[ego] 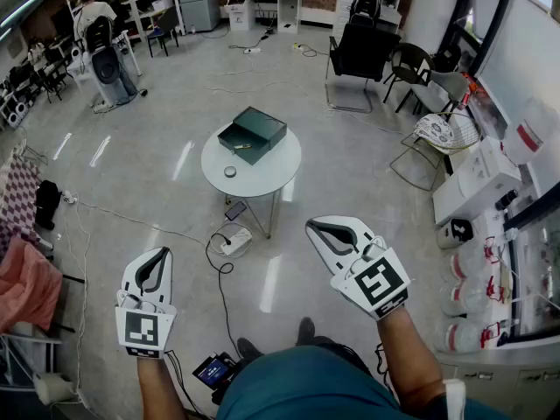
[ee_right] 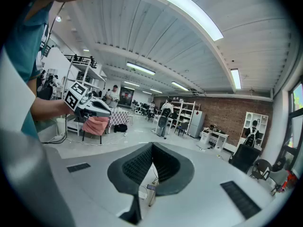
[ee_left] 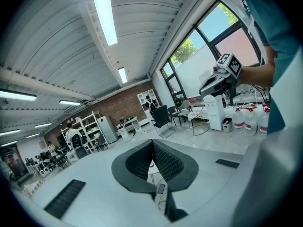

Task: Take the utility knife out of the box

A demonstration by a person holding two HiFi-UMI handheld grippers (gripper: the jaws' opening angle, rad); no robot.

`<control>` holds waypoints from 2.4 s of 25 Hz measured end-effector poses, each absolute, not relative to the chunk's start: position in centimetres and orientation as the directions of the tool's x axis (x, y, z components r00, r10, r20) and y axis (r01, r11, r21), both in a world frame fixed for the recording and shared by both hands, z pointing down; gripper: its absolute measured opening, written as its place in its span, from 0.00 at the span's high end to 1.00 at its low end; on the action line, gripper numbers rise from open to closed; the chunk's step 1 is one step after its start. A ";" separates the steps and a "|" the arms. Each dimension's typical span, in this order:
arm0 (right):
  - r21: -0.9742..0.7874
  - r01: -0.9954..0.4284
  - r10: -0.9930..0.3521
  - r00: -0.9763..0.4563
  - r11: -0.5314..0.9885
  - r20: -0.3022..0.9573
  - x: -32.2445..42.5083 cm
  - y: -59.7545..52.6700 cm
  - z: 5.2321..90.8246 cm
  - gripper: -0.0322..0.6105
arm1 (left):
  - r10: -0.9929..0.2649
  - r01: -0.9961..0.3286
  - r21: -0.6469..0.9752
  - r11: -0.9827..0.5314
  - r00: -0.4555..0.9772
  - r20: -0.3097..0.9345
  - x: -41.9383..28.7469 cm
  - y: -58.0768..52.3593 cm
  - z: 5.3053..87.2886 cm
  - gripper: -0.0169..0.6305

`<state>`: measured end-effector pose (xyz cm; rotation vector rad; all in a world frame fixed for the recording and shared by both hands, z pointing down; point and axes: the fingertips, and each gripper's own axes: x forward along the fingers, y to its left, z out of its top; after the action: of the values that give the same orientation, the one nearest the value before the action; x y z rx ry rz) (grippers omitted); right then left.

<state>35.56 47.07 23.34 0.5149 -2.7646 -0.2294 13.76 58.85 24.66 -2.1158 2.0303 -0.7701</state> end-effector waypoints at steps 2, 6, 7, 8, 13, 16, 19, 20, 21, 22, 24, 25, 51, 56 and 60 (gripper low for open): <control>0.213 -0.320 -0.371 -0.885 0.923 0.280 35.6 46.4 23.5 0.89 | -0.959 -0.905 -0.414 -0.099 -0.024 0.282 13.9 58.2 24.9 0.95; 0.212 -0.310 -0.361 -0.890 0.927 0.279 36.1 45.0 23.7 0.89 | -0.957 -0.906 -0.412 -0.098 -0.027 0.289 14.5 56.9 25.0 0.95; 0.204 -0.311 -0.360 -0.890 0.928 0.280 36.3 44.6 23.7 0.89 | -0.956 -0.906 -0.411 -0.098 -0.029 0.291 14.7 56.5 25.0 0.95; 0.200 -0.310 -0.358 -0.890 0.929 0.281 36.5 44.1 23.6 0.89 | -0.956 -0.907 -0.411 -0.096 -0.031 0.292 15.0 56.1 24.9 0.95; 0.188 -0.296 -0.340 -0.897 0.937 0.281 37.4 41.8 23.9 0.89 | -0.957 -0.912 -0.401 -0.083 -0.040 0.288 16.4 53.9 25.0 0.95; 0.187 -0.286 -0.330 -0.902 0.940 0.279 38.3 40.4 24.0 0.89 | -0.953 -0.909 -0.410 -0.076 -0.055 0.299 17.4 52.8 25.3 0.95; 0.186 -0.270 -0.314 -0.907 0.945 0.281 39.1 39.0 24.1 0.89 | -0.952 -0.909 -0.410 -0.070 -0.061 0.299 18.5 51.4 25.5 0.95; 0.182 -0.265 -0.308 -0.910 0.947 0.279 39.3 38.7 24.2 0.89 | -0.952 -0.909 -0.410 -0.068 -0.063 0.298 18.9 51.1 25.6 0.95; 0.176 -0.261 -0.302 -0.913 0.949 0.276 39.7 38.4 24.3 0.89 | -0.953 -0.910 -0.409 -0.066 -0.064 0.297 19.5 50.7 25.7 0.95; 0.169 -0.257 -0.296 -0.916 0.951 0.272 40.2 38.0 24.4 0.89 | -0.954 -0.912 -0.405 -0.064 -0.063 0.293 20.2 50.3 25.6 0.95; 0.156 -0.252 -0.286 -0.921 0.955 0.265 41.4 37.2 24.4 0.89 | -0.955 -0.914 -0.402 -0.061 -0.063 0.289 21.7 49.5 25.4 0.95; 0.151 -0.249 -0.282 -0.923 0.957 0.264 42.0 36.8 24.5 0.89 | -0.954 -0.912 -0.406 -0.061 -0.066 0.292 22.4 49.2 25.3 0.95; 0.135 -0.380 -0.403 -0.860 0.915 0.314 38.4 24.5 25.4 0.89 | -0.945 -0.898 -0.380 -0.220 0.100 0.310 17.6 32.9 26.5 0.95; 0.134 -0.419 -0.439 -0.841 0.898 0.317 31.8 20.4 25.2 0.89 | -0.939 -0.891 -0.370 -0.262 0.147 0.311 11.0 27.9 26.7 0.95; 0.130 -0.435 -0.453 -0.831 0.891 0.322 26.1 18.0 24.9 0.89 | -0.934 -0.887 -0.361 -0.288 0.177 0.312 5.5 24.6 26.4 0.95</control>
<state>26.08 17.97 24.86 0.6578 -2.7108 -0.0718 5.49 24.55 26.42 -2.3336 1.8123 -0.7357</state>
